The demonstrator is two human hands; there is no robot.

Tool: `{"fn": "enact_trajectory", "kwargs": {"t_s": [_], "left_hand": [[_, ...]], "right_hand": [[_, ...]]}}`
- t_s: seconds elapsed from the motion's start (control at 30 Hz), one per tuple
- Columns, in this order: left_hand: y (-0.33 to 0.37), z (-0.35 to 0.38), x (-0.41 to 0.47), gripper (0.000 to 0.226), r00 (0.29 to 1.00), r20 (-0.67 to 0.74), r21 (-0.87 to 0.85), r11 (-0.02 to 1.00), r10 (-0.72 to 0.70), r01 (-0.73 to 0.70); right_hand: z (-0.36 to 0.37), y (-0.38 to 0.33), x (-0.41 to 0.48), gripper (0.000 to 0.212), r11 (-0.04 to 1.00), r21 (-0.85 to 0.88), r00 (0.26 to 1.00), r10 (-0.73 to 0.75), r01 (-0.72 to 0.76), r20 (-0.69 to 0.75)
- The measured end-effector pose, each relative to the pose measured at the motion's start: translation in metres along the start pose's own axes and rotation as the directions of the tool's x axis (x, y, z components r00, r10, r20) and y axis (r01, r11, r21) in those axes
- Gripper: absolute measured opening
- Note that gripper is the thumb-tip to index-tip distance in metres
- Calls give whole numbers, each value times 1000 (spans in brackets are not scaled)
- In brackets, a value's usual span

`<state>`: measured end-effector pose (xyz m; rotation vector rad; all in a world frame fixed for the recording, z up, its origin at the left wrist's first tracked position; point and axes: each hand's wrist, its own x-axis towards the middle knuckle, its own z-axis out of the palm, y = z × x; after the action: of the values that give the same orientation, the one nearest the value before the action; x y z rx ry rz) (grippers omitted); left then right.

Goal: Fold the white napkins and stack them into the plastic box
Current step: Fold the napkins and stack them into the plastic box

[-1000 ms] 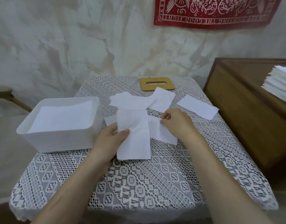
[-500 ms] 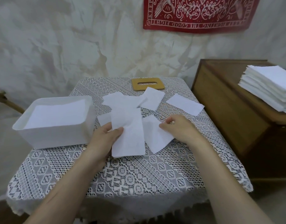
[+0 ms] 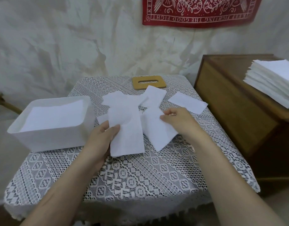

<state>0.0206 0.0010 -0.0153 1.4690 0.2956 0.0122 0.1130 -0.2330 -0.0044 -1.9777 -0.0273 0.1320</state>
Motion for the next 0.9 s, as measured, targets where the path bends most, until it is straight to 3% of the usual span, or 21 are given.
{"fn": "enact_trajectory", "kwargs": {"t_s": [0.03,0.1,0.23,0.33,0.43,0.5,0.6,0.67,0.73,0.83,0.9], "left_hand": [[0,1,0,19,1000,-6,-6,1000,2,-2],[1,2,0,20,1000,-12,-20,1000,3,-3],[1,4,-4,23,1000,12,-18,1000,1,-1],[2,5,-6,22,1000,15,-38,999,-12,13],[3,8,-8,22,1000,27,-62,998,-12,13],[3,10,-9,22,999,29,-71,997,-13,15],[3,9,-6,22,1000,26,-73,997,-13,15],[2,10,-4,22,1000,20,-70,998,-6,8],[2,12,-3,23,1000,11,-73,997,1,0],[1,15,-1,23,1000,8,-87,996,13,-12],[1,18,-1,23,1000,3,-90,996,18,-18]], "right_hand": [[-4,-1,-2,6,994,110,1000,12,-9,-21],[-10,-1,-5,5,985,167,999,32,-30,-7],[-11,8,-12,11,990,5,980,137,-139,146],[-4,13,-10,27,986,-155,996,67,-57,57],[1,8,-11,16,926,-378,999,-20,8,-29],[2,8,-10,9,923,-384,999,-31,18,-29],[-6,6,-10,14,978,-205,996,-63,49,-64],[-15,1,-13,15,997,29,993,-63,66,-102],[-24,-6,-18,14,971,229,992,-38,65,-118],[-35,-10,-23,5,925,377,995,-16,54,-102],[-35,-14,-27,11,892,451,999,-24,36,-32]]}}
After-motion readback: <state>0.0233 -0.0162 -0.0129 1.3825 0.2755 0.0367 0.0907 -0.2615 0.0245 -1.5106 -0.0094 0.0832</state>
